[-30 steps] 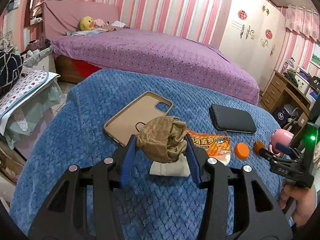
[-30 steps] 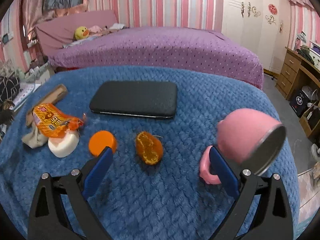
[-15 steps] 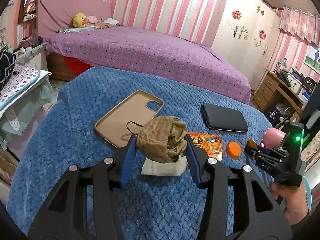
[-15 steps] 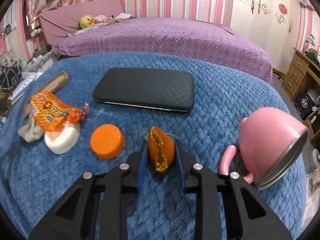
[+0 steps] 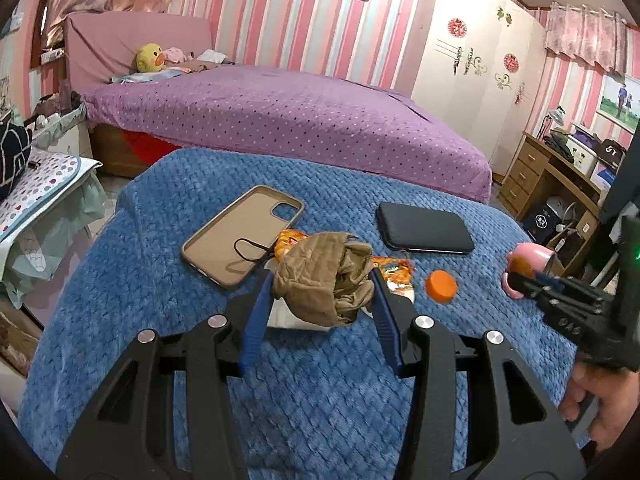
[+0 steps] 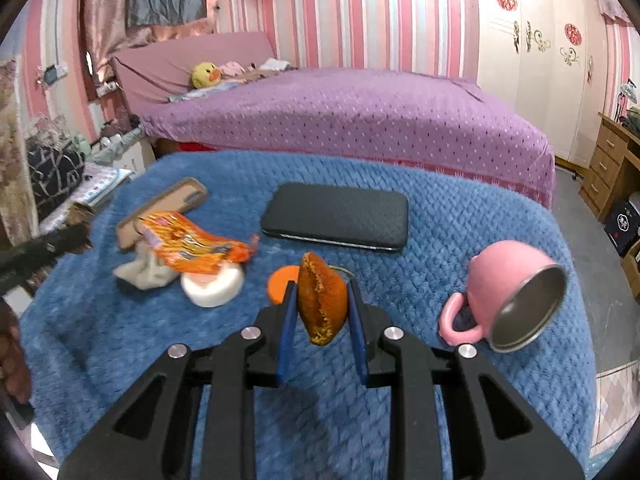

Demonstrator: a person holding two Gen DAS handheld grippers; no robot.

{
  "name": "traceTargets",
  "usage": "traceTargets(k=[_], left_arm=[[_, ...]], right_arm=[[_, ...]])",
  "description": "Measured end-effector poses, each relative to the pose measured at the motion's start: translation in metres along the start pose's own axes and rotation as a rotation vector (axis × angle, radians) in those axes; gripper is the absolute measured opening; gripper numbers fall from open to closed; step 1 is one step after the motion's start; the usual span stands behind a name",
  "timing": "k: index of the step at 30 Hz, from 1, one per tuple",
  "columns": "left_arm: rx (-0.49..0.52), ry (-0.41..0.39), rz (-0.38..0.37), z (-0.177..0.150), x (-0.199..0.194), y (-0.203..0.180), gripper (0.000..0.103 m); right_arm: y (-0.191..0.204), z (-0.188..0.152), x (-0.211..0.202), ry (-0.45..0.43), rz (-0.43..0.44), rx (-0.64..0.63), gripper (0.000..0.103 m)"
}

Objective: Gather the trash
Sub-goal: 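Carry the brown paper and orange peel to the blue wastebasket with both grippers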

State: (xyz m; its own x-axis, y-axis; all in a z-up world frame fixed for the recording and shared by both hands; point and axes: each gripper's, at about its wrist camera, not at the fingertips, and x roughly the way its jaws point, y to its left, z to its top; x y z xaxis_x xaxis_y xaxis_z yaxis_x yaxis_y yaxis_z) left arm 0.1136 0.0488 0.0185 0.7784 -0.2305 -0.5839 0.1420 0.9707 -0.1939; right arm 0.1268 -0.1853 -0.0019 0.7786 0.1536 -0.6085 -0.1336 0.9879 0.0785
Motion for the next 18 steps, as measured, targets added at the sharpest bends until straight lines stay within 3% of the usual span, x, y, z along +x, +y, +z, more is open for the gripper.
traceTargets(k=[18], left_arm=[[0.093,-0.070,-0.020,-0.027,-0.070,-0.060,0.047]], right_arm=[[-0.036,-0.013,-0.147,-0.172,-0.015,0.049,0.025]])
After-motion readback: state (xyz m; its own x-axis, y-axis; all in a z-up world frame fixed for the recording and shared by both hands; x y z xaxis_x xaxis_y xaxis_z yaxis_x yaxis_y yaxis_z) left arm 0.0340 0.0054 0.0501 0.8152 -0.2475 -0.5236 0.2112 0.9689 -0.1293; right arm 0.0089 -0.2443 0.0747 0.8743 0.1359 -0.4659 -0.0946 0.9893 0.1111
